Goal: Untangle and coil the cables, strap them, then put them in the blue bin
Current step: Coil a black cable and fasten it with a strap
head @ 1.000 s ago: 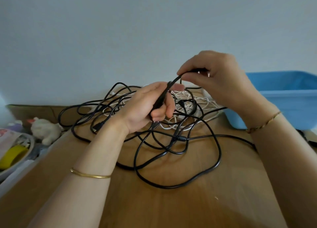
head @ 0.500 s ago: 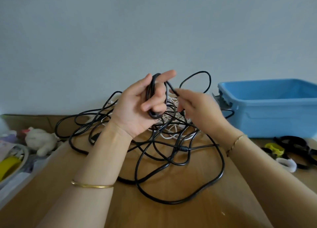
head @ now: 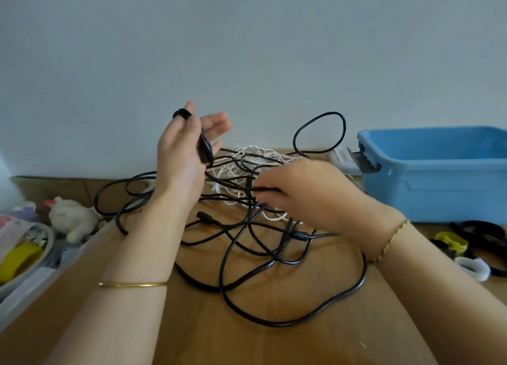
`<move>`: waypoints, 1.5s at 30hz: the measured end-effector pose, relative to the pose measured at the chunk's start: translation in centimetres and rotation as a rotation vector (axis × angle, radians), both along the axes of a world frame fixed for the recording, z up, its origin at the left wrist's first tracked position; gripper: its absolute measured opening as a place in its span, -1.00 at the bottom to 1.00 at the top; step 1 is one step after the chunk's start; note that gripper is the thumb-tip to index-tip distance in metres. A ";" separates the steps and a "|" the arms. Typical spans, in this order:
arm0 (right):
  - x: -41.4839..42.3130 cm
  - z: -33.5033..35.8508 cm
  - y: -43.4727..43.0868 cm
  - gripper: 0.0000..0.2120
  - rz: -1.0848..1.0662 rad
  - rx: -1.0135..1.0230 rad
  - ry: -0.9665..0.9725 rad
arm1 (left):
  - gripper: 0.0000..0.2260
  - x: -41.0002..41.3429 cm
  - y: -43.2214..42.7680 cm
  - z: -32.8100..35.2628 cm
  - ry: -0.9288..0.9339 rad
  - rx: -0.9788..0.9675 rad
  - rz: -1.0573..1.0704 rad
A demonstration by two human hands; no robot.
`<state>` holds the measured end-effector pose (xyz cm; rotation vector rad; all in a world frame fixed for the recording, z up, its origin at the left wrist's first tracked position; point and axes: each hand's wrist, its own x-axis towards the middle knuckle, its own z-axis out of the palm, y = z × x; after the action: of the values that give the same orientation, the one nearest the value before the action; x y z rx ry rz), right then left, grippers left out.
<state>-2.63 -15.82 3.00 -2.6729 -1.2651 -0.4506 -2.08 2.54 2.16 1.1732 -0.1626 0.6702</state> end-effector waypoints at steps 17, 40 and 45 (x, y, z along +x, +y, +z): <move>4.6 -0.7 -2.6 -0.80 -0.036 0.935 -0.165 | -0.64 -1.8 -2.9 0.3 0.294 0.434 -0.729; 0.8 -3.2 1.8 -0.79 0.141 0.322 0.478 | -0.75 -0.4 -0.2 0.2 0.036 0.086 0.042; 0.0 -1.7 1.4 -0.74 0.165 0.382 0.462 | -0.82 -0.3 -0.2 -0.4 0.040 0.545 0.358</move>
<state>-2.64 -14.37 1.26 -2.1637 -1.1111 -0.0353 -2.39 2.31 1.74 1.7629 -0.1034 0.9505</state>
